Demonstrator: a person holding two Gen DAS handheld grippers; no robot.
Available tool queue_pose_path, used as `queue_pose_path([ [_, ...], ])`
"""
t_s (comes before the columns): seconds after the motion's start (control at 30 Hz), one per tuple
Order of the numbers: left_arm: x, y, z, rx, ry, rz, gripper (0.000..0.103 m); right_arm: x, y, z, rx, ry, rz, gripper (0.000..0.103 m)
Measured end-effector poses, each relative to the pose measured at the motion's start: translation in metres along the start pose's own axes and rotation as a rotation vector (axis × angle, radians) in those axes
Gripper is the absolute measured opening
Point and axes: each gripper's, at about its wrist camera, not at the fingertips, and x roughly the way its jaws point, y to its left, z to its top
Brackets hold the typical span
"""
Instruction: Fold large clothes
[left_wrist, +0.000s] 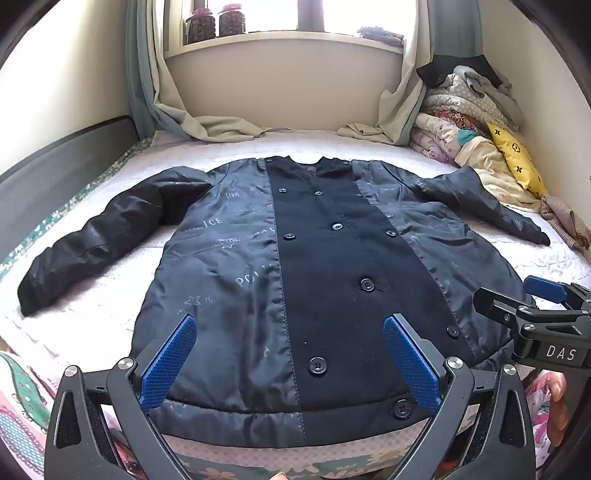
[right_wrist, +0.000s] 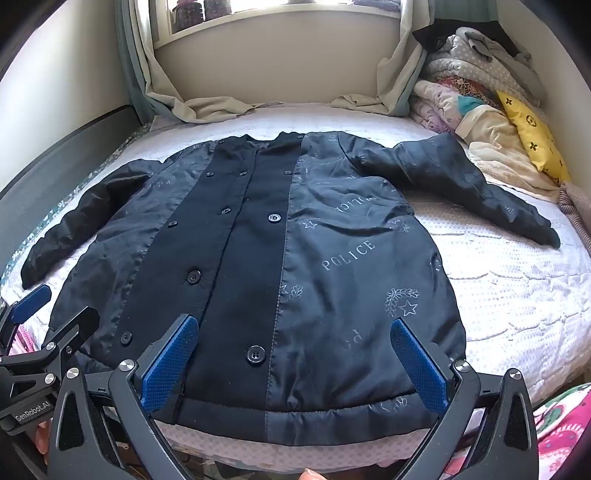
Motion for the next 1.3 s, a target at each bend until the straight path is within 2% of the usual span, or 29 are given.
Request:
queue_pose_path([
  [1.03,-0.0019,0.0042,0.0011,-0.008,0.001,-0.007,0.102,-0.0084,-0.0064,-0.0039,0.004,0.006,0.006,0.103],
  [1.3,-0.0024,0.0060,0.0024,-0.025,0.001,-0.014,0.102,0.0005,-0.0015,-0.0003,-0.009,0.003,0.003,0.103],
])
